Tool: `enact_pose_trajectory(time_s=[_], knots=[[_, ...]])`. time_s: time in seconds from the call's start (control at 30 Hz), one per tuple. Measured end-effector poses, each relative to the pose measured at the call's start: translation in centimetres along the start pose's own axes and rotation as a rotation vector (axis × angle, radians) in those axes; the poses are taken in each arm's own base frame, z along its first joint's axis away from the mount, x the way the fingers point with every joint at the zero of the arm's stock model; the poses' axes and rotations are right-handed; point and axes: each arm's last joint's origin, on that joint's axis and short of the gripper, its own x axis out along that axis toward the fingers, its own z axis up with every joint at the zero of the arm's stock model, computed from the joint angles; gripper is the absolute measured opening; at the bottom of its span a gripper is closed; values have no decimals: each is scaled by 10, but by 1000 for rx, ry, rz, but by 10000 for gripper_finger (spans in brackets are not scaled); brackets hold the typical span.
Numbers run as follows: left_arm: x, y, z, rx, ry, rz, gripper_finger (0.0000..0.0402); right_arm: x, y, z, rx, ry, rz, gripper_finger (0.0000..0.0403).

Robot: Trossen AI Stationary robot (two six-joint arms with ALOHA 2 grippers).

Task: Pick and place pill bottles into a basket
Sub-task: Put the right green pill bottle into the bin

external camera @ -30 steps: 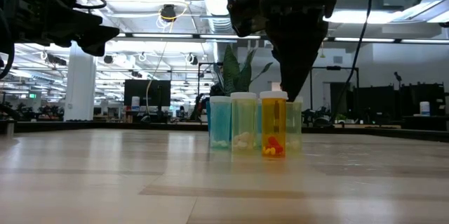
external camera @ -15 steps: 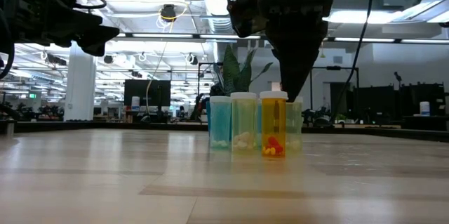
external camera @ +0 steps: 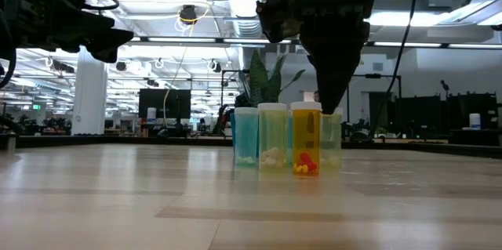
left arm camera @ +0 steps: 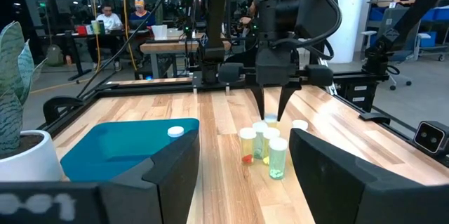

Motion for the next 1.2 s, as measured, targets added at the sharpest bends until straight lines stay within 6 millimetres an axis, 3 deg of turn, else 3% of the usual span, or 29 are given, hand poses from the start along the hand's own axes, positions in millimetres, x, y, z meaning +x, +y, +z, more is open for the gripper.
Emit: enact_pose_trajectory(time_s=[0.33, 0.63, 0.9, 1.2], knots=[[0, 0, 0, 0, 1, 0, 213, -27, 1, 2, -6, 41, -2, 114], [0, 0, 0, 0, 0, 0, 213, -81, -9, 14, -48, 33, -2, 114], [0, 0, 0, 0, 0, 0, 213, -128, -45, 33, -56, -83, -66, 114], [0, 0, 0, 0, 0, 0, 213, -136, -101, 58, -111, -138, -111, 114]])
